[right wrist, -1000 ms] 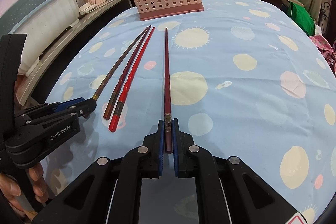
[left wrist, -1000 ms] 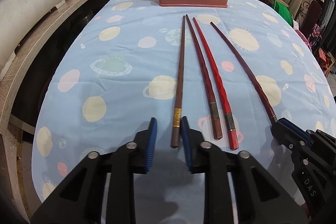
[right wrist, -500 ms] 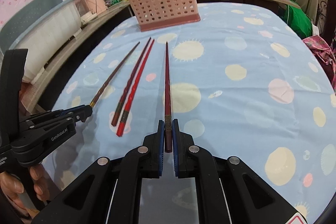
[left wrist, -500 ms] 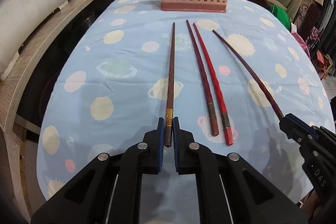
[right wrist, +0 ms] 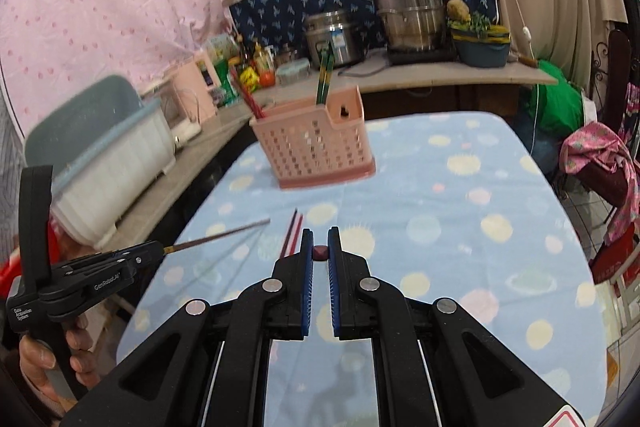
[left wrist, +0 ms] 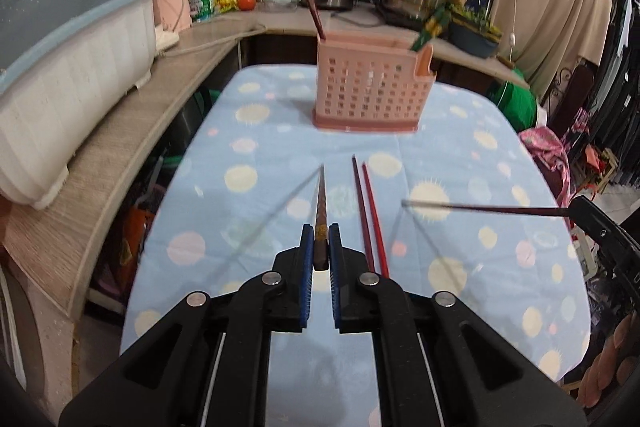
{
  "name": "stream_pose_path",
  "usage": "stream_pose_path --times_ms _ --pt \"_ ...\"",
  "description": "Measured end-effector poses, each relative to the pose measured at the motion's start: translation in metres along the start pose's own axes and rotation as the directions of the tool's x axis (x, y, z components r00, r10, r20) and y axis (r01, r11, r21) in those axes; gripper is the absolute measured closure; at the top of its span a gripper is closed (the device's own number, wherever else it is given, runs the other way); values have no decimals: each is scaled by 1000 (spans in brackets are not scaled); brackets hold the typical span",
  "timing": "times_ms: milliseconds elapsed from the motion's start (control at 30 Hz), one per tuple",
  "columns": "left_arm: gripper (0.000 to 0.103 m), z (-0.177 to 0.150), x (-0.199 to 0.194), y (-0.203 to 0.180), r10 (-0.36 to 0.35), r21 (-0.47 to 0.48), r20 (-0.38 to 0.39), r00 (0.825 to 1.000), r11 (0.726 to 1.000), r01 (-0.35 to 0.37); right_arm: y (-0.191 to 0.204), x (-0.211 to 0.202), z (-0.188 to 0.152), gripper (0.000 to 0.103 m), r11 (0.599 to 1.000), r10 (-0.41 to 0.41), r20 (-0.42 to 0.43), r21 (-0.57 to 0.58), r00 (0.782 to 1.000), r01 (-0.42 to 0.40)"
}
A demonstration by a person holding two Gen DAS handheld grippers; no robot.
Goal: Organize utensils
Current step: 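Lift both held chopsticks and carry them over the pink basket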
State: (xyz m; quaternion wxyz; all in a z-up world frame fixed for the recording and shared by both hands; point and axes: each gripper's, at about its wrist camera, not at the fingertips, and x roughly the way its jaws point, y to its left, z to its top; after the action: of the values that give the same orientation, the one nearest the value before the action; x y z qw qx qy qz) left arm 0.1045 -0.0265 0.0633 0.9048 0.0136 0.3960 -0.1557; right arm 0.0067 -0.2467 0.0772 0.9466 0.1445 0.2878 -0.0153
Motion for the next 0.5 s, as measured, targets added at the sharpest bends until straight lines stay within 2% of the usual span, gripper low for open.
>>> stream_pose_path --times_ms 267,500 --pt "96 63 -12 3 5 2 88 996 1000 -6 -12 3 66 96 999 24 82 34 996 -26" --pt "96 124 -19 2 -26 -4 161 987 1000 27 -14 7 127 96 993 90 171 55 981 -100"
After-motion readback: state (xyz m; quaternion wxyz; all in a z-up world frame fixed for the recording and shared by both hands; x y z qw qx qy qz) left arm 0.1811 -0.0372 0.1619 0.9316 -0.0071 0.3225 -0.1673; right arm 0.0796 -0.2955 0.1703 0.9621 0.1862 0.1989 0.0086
